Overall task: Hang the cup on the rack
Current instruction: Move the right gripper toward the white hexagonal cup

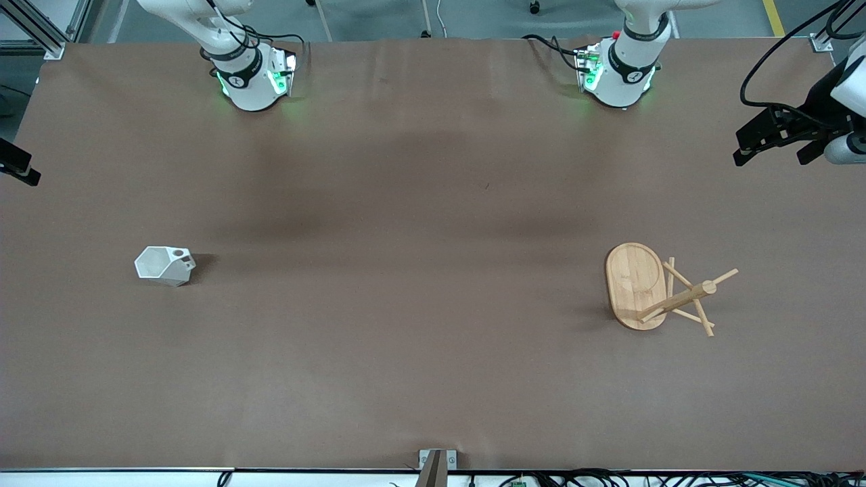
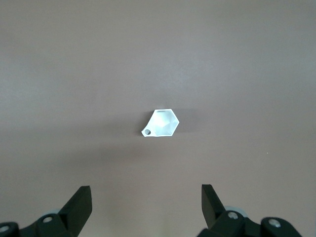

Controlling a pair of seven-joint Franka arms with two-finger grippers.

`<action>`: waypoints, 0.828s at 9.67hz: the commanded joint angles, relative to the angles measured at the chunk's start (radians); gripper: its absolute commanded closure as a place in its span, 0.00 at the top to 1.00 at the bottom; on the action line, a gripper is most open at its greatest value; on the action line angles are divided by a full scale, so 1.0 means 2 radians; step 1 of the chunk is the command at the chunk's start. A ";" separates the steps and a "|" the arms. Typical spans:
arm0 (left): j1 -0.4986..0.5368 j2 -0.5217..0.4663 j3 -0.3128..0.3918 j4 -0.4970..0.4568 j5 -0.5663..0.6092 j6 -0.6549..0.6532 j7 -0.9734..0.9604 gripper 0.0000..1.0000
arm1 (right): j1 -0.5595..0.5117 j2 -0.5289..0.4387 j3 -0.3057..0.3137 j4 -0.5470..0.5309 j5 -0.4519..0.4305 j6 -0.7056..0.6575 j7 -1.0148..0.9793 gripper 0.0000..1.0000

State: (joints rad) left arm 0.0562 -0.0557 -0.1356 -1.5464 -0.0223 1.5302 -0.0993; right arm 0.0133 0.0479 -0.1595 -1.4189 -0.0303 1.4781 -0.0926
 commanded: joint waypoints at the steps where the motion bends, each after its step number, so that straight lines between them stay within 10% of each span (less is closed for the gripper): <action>1: 0.000 0.012 -0.004 -0.002 -0.003 -0.003 0.001 1.00 | 0.000 -0.007 0.000 -0.007 0.007 0.003 0.010 0.98; 8: -0.001 0.019 -0.004 -0.005 0.000 0.001 0.001 1.00 | -0.003 -0.002 -0.001 -0.005 0.007 0.012 -0.025 0.98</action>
State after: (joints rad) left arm 0.0526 -0.0405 -0.1375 -1.5464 -0.0223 1.5303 -0.0993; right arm 0.0132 0.0480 -0.1596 -1.4190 -0.0253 1.4871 -0.1234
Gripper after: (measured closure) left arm 0.000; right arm 0.013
